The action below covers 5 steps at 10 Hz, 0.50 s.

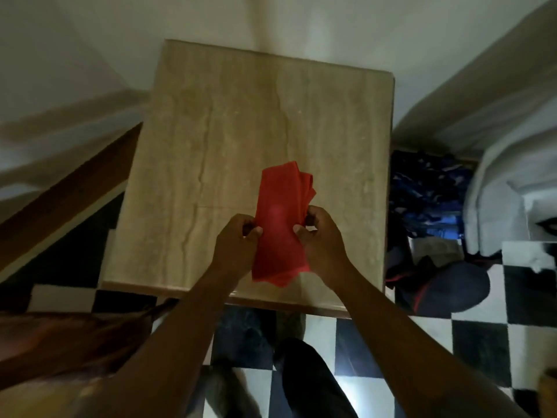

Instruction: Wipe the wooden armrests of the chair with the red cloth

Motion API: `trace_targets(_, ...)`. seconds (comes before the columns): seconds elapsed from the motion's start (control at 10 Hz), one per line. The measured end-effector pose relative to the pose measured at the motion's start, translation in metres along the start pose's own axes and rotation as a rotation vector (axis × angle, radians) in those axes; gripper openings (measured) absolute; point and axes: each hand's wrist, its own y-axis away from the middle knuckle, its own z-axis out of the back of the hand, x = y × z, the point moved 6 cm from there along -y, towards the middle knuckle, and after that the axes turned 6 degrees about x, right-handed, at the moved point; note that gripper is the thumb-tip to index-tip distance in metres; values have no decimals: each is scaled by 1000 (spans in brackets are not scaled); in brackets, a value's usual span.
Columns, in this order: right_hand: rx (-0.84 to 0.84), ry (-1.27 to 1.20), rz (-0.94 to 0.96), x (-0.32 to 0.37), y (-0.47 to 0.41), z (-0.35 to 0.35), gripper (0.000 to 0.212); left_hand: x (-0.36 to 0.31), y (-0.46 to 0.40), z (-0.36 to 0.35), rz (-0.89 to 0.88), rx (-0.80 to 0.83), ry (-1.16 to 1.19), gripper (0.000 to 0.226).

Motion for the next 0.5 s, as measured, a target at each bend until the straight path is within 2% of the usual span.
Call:
trace_targets(0.1, -17, -7, -28, -22, -18, -4, 43, 10, -23, -10, 35, 10, -80, 5)
trace_targets(0.2, -38, 78, -41, -37, -24, -16, 46, 21, -38, -10, 36, 34, -245, 15)
trace_targets(0.3, -76, 236, -18, -37, -18, -24, 62, 23, -40, -7, -39, 153, -574, 33)
trace_targets(0.4, -75, 288, -10, -34, -9, -25, 63, 17, -32, 0, -75, 220, -685, 39)
trace_targets(0.5, -111, 358, -82, -24, 6, -14, 51, 4, -20, 14, -106, 221, -850, 65)
